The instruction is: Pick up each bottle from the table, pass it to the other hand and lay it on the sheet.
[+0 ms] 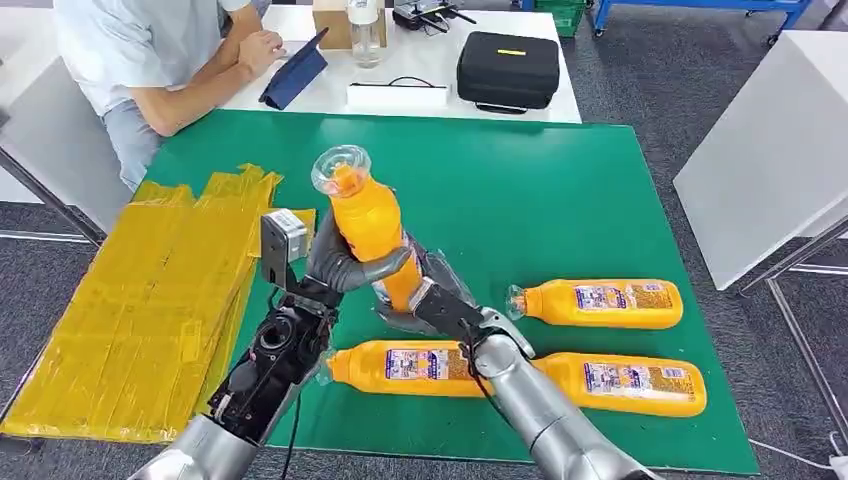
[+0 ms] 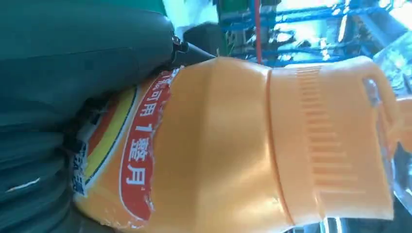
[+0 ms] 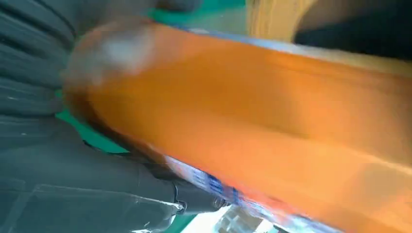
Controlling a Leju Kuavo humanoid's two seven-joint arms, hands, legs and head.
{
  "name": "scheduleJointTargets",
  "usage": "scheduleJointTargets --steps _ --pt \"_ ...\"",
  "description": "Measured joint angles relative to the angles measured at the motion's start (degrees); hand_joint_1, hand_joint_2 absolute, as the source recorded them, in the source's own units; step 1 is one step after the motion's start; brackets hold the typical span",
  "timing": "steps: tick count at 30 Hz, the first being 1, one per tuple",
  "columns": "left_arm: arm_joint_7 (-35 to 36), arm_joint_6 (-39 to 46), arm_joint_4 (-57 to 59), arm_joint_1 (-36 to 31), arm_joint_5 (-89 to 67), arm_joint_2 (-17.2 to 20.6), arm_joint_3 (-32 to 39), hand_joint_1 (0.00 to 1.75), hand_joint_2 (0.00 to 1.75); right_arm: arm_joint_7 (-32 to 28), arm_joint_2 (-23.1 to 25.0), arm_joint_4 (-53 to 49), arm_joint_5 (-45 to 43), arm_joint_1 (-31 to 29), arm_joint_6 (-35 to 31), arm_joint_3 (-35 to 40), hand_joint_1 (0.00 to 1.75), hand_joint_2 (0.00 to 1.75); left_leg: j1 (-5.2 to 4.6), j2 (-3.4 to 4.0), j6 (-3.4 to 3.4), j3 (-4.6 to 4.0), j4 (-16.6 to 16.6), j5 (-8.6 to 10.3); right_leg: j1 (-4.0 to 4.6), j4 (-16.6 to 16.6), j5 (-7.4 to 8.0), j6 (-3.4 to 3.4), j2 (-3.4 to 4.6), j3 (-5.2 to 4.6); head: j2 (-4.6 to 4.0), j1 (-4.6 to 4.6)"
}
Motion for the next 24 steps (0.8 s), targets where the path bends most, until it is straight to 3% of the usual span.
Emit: scheduleJointTargets --steps 3,5,10,14,18,24 --pt "-1.9 5.0 -1.0 -0.1 -3.4 0.4 0.5 1.75 1.75 0.7 -0.4 -2.6 1.1 1.3 -1.4 0.1 0.00 1.75 0.00 0.00 0.00 -0.02 0.0 0.00 0.00 0.0 0.00 0.00 0.00 0.00 0.00 0.00" --pt "-3.3 13.4 -2.4 -0.1 -10.9 0.7 1.2 1.75 1.75 1.7 -0.9 -6.4 1.8 3.1 -2.4 0.2 0.00 1.75 0.00 0.00 0.00 -0.02 0.0 0.00 0.00 0.0 0.00 0.00 0.00 -0.01 0.00 0.00" --pt "-3.8 21.2 -4.3 -0.6 -18.1 1.8 3.3 1.75 1.75 3.0 -2.3 -14.2 2.2 6.8 -2.6 0.8 0.00 1.75 0.02 -0.05 0.00 -0.06 0.0 0.00 0.01 0.0 -0.02 -0.02 -0.04 -0.02 0.00 -0.02" --pt "-2.1 33.7 -4.4 -1.4 -32.9 2.6 4.9 1.75 1.75 3.5 -3.7 -21.1 2.1 9.3 -3.8 1.6 0.00 1.75 0.01 -0.02 0.00 -0.05 0.0 0.00 0.00 0.0 -0.01 -0.01 -0.02 -0.02 0.00 0.02" --pt "3.9 43.4 -2.1 -3.9 -54.1 4.7 8.0 1.75 1.75 5.2 -5.4 -28.7 1.4 11.1 -4.5 2.1 0.00 1.75 0.01 -0.04 0.00 -0.05 0.0 0.02 0.00 0.0 -0.01 -0.01 -0.03 -0.02 0.00 0.00" --pt "19.4 44.2 10.0 -11.7 -96.0 9.9 11.1 1.75 1.75 7.1 -7.4 -37.9 4.6 13.2 -4.6 3.3 0.00 1.75 0.02 0.00 -0.04 -0.02 0.0 0.07 0.01 0.0 0.06 -0.07 -0.01 -0.06 0.00 0.00"
